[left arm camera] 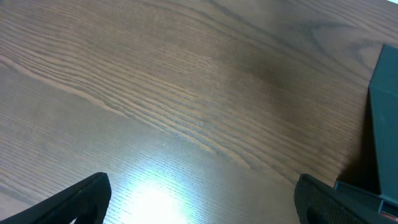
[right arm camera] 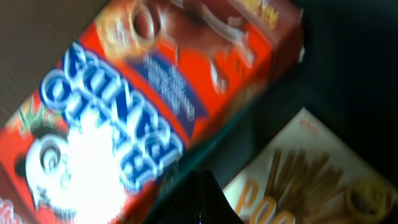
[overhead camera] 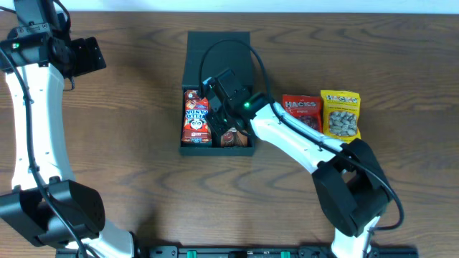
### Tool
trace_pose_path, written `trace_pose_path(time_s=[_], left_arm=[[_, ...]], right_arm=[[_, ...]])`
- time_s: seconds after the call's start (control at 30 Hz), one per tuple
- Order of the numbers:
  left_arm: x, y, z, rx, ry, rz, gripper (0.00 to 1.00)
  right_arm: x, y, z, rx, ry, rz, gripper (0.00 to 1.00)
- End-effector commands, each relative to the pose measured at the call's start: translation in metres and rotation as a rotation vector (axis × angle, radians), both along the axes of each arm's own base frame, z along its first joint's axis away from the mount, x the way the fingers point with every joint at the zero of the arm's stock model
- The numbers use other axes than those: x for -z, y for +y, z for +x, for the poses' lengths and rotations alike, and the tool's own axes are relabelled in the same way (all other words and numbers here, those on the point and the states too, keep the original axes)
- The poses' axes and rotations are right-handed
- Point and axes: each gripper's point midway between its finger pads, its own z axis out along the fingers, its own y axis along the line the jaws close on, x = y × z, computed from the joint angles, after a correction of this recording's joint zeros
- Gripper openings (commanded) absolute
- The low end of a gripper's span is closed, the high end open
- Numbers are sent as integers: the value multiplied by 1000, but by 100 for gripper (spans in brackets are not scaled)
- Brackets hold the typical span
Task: Pack container
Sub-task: 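Move the right gripper to the red Hacks candy bag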
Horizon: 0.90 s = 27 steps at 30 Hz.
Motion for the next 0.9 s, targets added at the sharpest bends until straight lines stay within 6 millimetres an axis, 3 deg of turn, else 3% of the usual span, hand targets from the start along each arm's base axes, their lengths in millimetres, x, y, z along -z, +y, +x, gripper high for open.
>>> trace_pose_path(time_s=[0.0,0.13,0.23,0.33,0.43,0.67,0.7,0.73,0.83,0.87], left_arm=[[2,2,1,12,7,8,95],[2,2,2,12,7,8,95],[2,2,2,12,5,9,95],[2,2,2,12,3,9,95],[2,2,3,12,1,10,95],[0,3,5,12,-11,12,95],[0,3,5,12,-11,12,95],[0,3,5,12,-11,12,95],[0,3,5,12,-12,12,95],[0,3,5,12,-11,12,95]], right_arm=[[-44,-2,15,28,-43,46,1],[-97,-30,28,48,-111,41,2],[-113,-85,49,171,-185,-79,1],[-92,-147,54,243,-106,-197,1],[-67,-189,52,323,-3,-214,2],[-21,-249,35,451,186,-84,4],[-17,-254,33,460,204,-65,10],[-11,-259,29,458,223,-37,24],[0,-269,23,473,248,7,51],[4,-275,21,488,252,10,54]])
